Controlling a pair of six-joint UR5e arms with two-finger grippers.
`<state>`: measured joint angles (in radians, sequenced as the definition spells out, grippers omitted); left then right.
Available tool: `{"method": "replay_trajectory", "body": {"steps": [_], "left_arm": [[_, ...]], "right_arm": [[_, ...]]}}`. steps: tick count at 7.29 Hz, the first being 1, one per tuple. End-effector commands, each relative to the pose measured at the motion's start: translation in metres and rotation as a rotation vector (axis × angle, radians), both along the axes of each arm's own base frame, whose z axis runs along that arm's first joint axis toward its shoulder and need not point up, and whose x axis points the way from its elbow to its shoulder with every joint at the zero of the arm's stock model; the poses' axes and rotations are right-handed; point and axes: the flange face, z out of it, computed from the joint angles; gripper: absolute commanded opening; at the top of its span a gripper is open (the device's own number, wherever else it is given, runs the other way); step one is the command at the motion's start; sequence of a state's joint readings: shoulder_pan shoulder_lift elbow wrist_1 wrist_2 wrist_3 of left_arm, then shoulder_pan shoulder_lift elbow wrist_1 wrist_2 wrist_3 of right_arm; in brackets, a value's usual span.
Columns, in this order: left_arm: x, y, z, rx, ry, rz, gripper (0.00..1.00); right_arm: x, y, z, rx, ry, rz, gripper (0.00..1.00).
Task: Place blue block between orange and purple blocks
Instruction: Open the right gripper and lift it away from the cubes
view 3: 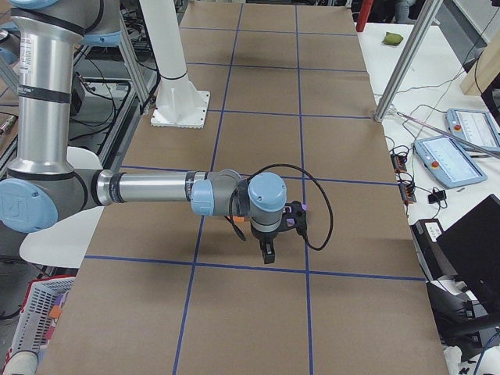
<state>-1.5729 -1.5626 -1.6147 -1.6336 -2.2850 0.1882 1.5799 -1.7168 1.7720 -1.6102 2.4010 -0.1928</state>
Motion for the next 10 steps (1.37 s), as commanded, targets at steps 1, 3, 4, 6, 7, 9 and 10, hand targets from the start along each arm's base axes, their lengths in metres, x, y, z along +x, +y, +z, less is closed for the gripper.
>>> {"method": "replay_trajectory", "body": {"steps": [1, 3, 4, 6, 7, 9, 10], "left_arm": [[-0.0008, 0.0061, 0.0027, -0.007, 0.005, -0.004, 1.00], [0.0007, 0.0063, 0.0064, -0.015, 0.006, -0.002, 1.00], [0.0006, 0.0066, 0.0096, -0.021, 0.004, -0.002, 1.00], [0.0011, 0.0058, 0.0091, -0.020, 0.001, -0.001, 1.00], [0.0010, 0.0058, 0.0092, -0.020, -0.001, -0.001, 1.00], [0.0010, 0.0044, 0.0084, -0.018, -0.001, -0.001, 1.00], [0.0009, 0.0044, 0.0085, -0.018, -0.002, -0.001, 1.00]], "right_arm": [[0.0001, 0.0014, 0.0023, -0.007, 0.002, 0.002, 1.00], [0.0001, 0.0007, 0.0022, -0.005, 0.002, 0.002, 1.00], [0.0003, 0.0000, 0.0024, -0.004, 0.003, 0.001, 1.00], [0.0003, 0.0000, 0.0024, -0.005, 0.003, 0.002, 0.99], [0.0003, 0.0000, 0.0024, -0.005, 0.003, 0.002, 1.00], [0.0003, 0.0002, 0.0033, -0.009, 0.003, 0.002, 1.00], [0.0002, 0.0002, 0.0038, -0.009, 0.002, 0.002, 1.00]]}}
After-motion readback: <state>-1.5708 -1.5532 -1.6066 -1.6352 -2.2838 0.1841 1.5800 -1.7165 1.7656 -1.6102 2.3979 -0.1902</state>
